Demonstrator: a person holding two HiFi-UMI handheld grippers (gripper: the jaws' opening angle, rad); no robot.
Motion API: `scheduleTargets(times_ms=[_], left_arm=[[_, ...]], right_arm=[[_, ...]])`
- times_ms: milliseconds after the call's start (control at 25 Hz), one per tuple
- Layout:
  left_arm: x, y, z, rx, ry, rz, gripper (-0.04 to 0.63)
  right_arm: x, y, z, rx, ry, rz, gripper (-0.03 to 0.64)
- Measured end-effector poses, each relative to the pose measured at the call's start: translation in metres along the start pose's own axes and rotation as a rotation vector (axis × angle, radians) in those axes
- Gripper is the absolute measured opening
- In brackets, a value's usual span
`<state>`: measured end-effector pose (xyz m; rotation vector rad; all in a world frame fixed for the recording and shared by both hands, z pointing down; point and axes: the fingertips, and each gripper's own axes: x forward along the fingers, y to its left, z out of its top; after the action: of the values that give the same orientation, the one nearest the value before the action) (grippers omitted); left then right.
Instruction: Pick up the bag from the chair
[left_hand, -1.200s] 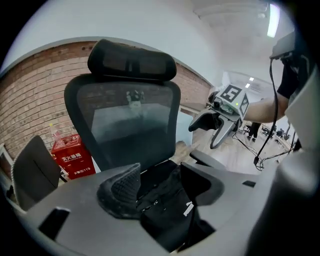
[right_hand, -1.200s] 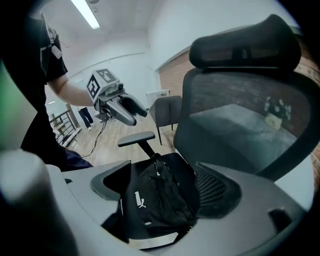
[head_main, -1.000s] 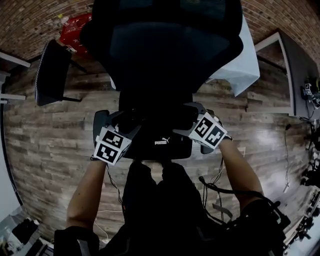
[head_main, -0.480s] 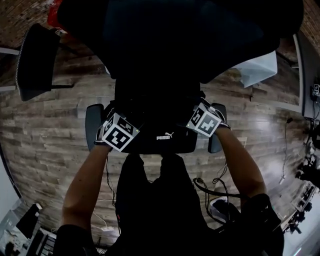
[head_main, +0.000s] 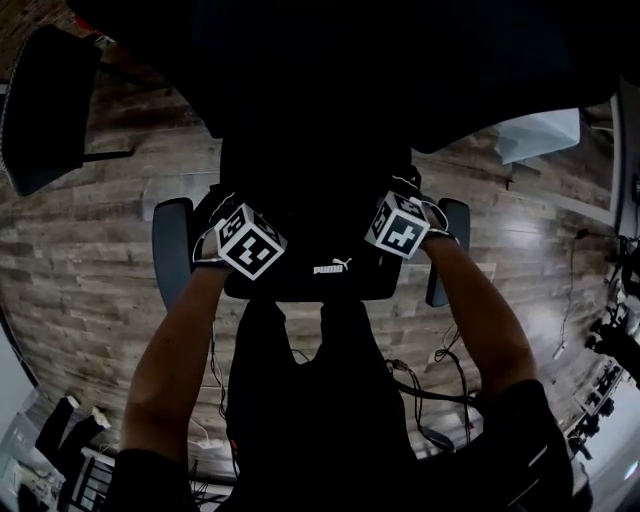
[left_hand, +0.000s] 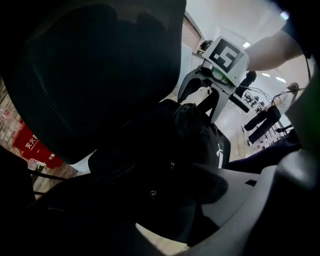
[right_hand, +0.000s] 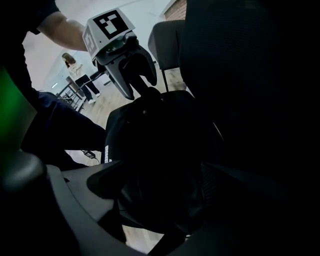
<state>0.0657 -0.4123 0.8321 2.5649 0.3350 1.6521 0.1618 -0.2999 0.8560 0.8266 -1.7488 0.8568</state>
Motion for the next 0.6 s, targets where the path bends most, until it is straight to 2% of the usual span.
scheduleTargets(times_ms=[120, 240, 440, 600], left_arm=[[0.022, 0.005, -0.019, -0.003, 0.061, -0.008, 0.322], [0.038, 0.004, -0.033, 0.063, 0.105, -0.012, 0.329], [0.052, 0.008, -0.042, 0.063, 0.106, -0.007, 0.334], [0.060, 0.006, -0.045, 0.072, 0.114, -0.009, 0.333]], right_arm=[[0.019, -0.005, -0.009, -0.031, 0.047, -0.003, 0.451], [0.036, -0.013, -0.019, -0.075, 0.101, -0.012, 0.451], [0.060, -0.027, -0.034, -0.094, 0.165, -0.028, 0.451], [0.074, -0.023, -0.047, -0.077, 0.207, 0.010, 0.451]])
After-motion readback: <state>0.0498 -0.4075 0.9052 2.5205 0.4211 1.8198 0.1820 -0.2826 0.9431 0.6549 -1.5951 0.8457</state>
